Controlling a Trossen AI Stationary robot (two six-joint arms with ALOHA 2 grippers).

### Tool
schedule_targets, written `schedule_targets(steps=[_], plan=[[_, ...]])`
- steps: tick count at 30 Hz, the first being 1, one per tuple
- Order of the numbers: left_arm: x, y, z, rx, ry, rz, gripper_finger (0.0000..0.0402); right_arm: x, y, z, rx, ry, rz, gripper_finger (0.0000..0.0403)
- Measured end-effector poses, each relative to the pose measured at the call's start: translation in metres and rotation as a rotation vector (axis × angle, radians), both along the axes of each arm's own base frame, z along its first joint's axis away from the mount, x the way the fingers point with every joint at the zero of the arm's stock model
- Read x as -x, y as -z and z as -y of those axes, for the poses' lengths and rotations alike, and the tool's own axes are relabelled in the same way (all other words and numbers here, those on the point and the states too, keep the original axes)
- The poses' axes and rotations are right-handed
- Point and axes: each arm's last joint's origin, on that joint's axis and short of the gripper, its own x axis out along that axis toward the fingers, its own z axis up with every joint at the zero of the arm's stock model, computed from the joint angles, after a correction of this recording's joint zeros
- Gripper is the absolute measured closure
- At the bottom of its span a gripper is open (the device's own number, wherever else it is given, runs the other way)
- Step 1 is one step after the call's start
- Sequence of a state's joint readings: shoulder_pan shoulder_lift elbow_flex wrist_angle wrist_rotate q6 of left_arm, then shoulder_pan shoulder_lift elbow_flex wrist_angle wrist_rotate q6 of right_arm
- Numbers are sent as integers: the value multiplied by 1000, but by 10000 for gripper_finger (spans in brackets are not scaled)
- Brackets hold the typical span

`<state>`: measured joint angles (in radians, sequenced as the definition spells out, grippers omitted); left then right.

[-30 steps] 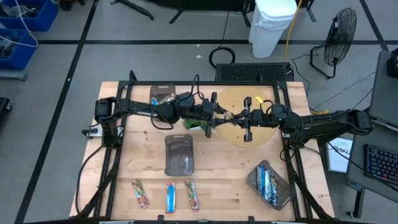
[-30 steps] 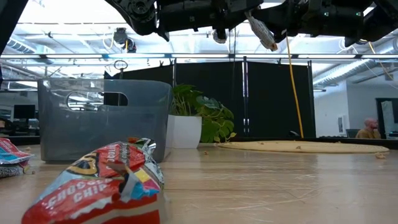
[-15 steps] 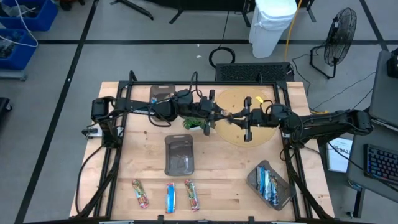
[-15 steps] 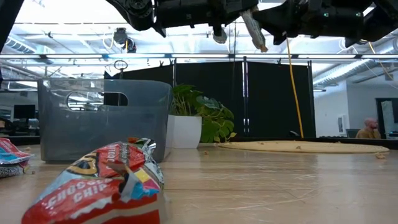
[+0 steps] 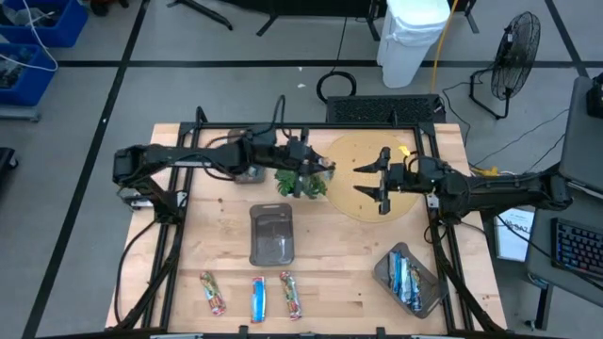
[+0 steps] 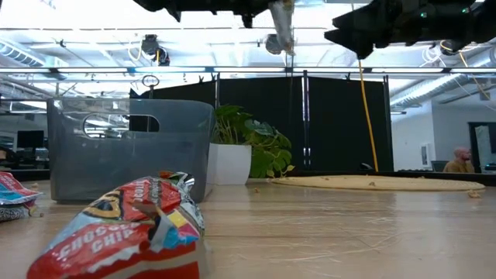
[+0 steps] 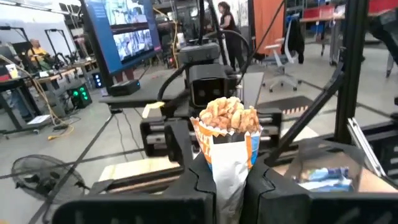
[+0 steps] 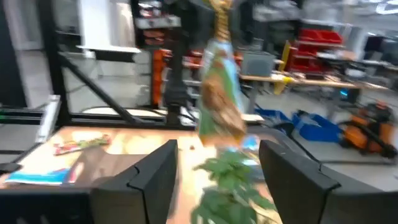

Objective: Pick and place Granola Bars by type
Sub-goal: Put the orange granola bar into the top black bin

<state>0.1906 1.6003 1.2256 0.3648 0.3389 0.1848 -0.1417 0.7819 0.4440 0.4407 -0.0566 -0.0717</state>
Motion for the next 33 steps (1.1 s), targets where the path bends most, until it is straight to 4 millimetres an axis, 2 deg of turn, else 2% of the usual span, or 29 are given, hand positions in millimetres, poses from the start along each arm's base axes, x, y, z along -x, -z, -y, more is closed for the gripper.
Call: schedule_targets(steps=[4,11,19,25,33], plan=[[22,-5,4,-20,-12,-18,378,15,-1,-1,-33,33,-43,191],[73,5,6,-37,-144,-20,379,34,-2,-4,-72,39,-80,202],[132,21,9,6,-235,14,379,45,15,-3,-99,117,-98,202],[159,30,13,7,-314,28,379,49,34,-3,-109,147,-89,202],[182,44,15,26,-408,8,380,57,52,-3,-111,165,-35,202]])
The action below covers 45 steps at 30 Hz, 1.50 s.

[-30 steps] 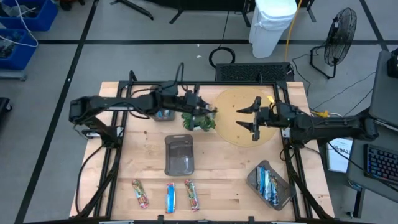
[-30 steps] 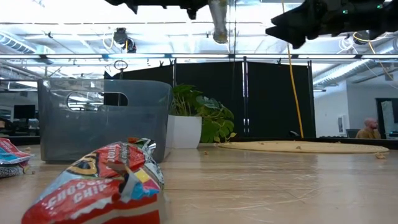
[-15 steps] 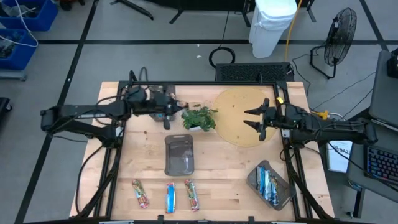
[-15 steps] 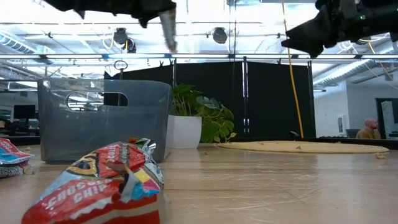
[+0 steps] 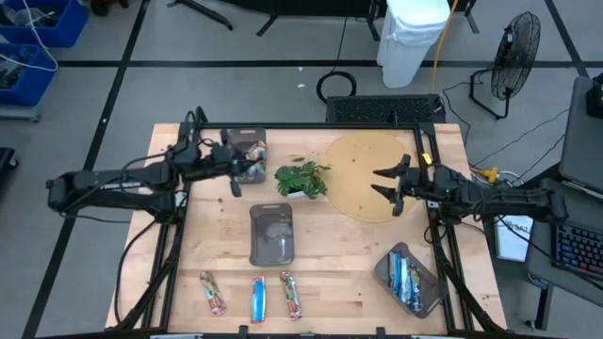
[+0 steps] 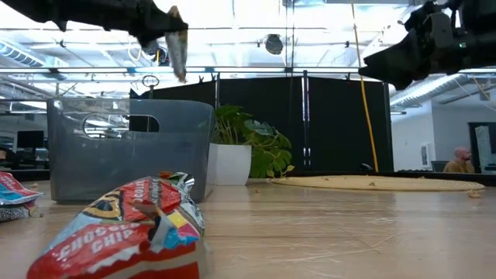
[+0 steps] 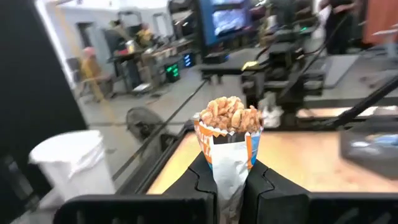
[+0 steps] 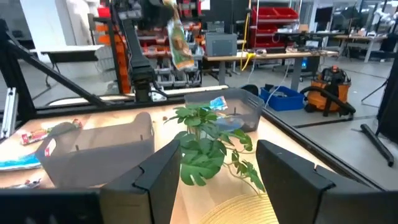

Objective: Pick and place Granola Bars by type
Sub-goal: Put the orange granola bar into the top black bin

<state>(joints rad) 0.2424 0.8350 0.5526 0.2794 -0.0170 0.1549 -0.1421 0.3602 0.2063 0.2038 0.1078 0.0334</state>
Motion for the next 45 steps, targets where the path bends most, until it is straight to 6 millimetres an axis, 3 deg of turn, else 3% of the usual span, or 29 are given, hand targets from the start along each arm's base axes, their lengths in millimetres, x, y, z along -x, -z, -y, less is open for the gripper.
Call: schedule_targets(steps=[12,24,32,45], plan=[[21,14,-9,45,-90,8,381,7,23,-1,35,-4,59,202],[27,21,-22,85,-181,-45,381,9,21,-1,34,-3,106,202],[35,33,-39,201,-400,-107,381,9,21,-1,34,-3,101,202],[18,62,-64,361,-474,-206,379,9,21,-1,33,-3,102,202]])
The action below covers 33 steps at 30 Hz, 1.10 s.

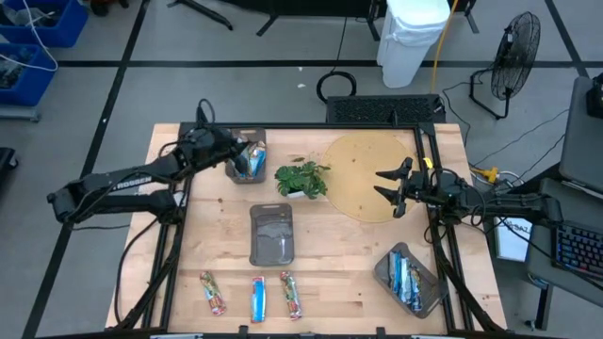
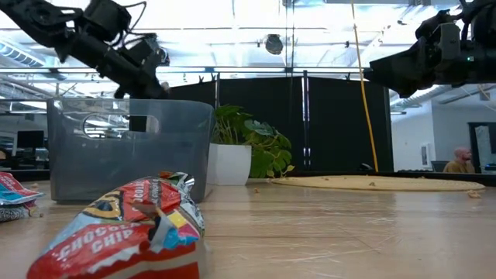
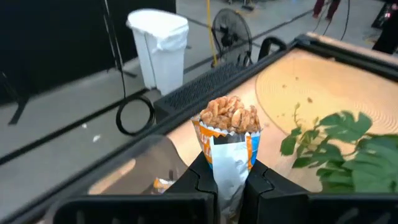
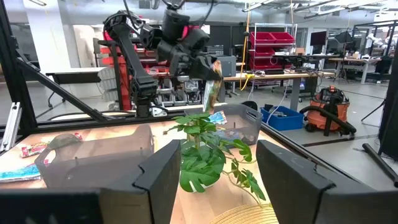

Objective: Pick and place Granola Bars by type
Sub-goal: Put the orange granola bar into the top black bin

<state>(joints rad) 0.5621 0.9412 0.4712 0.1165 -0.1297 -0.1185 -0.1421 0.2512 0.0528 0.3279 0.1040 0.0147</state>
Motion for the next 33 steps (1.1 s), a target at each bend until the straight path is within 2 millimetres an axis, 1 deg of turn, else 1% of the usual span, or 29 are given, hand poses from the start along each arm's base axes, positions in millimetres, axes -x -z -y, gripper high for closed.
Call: schedule_targets(steps=[5,8,15,19,27,33], plan=[[-8,13,-6,62,36,-29,382,0,0,0,0,0,0,202],[-10,18,-8,78,23,-45,382,0,0,0,0,0,0,202],[-10,19,-9,88,-9,-49,374,0,0,0,0,0,0,202],[-9,21,-9,95,-21,-70,383,0,0,0,0,0,0,202],[-4,26,-9,104,-118,-140,375,0,0,0,0,0,-1,202],[-4,28,-8,138,-91,-133,370,0,0,0,0,0,-1,202]])
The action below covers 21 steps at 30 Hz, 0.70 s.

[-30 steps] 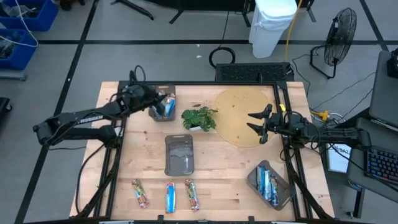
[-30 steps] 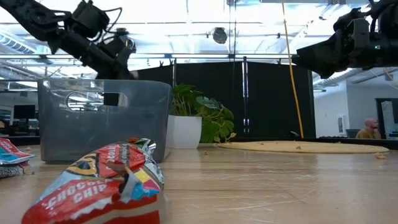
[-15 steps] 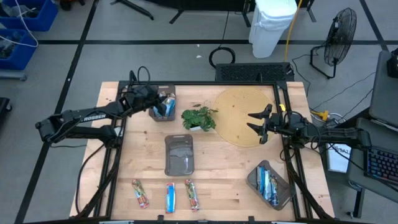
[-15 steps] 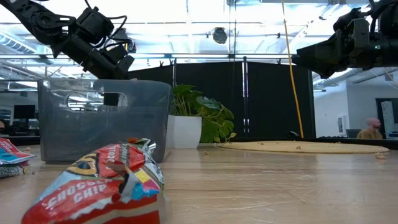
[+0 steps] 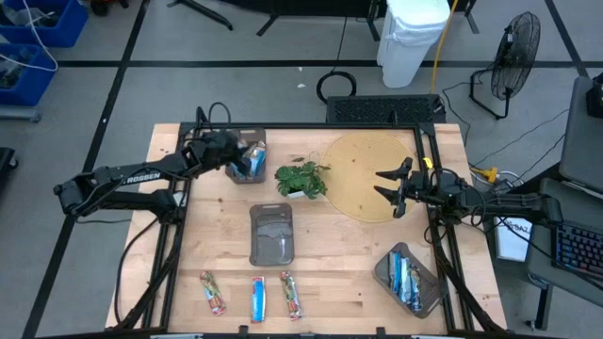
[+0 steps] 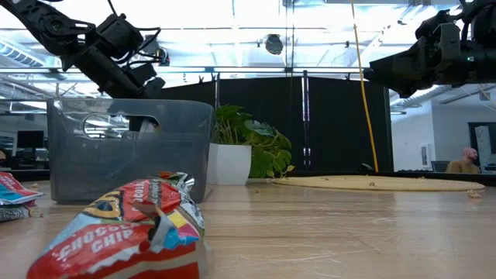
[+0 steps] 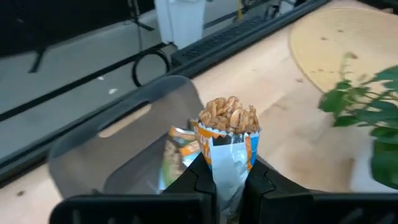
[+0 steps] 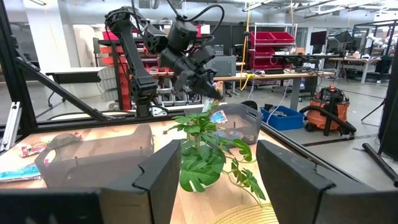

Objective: Pick and place Granola Bars by type
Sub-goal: Put the orange granola bar into the top black bin

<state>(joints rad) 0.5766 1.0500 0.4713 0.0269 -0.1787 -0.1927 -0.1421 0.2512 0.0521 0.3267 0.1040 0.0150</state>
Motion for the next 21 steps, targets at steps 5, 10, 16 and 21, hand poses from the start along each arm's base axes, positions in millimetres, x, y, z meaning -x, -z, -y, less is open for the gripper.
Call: schedule_targets(steps=[5,10,16,21], plan=[[-1,0,1,19,16,15,367,0,0,0,0,0,0,202],[-1,-1,0,19,-3,26,366,0,0,0,0,0,-2,202],[-3,-5,-1,-3,4,67,354,0,0,0,0,0,-2,202],[-3,-5,-1,4,-7,77,298,0,0,0,0,0,-3,202]])
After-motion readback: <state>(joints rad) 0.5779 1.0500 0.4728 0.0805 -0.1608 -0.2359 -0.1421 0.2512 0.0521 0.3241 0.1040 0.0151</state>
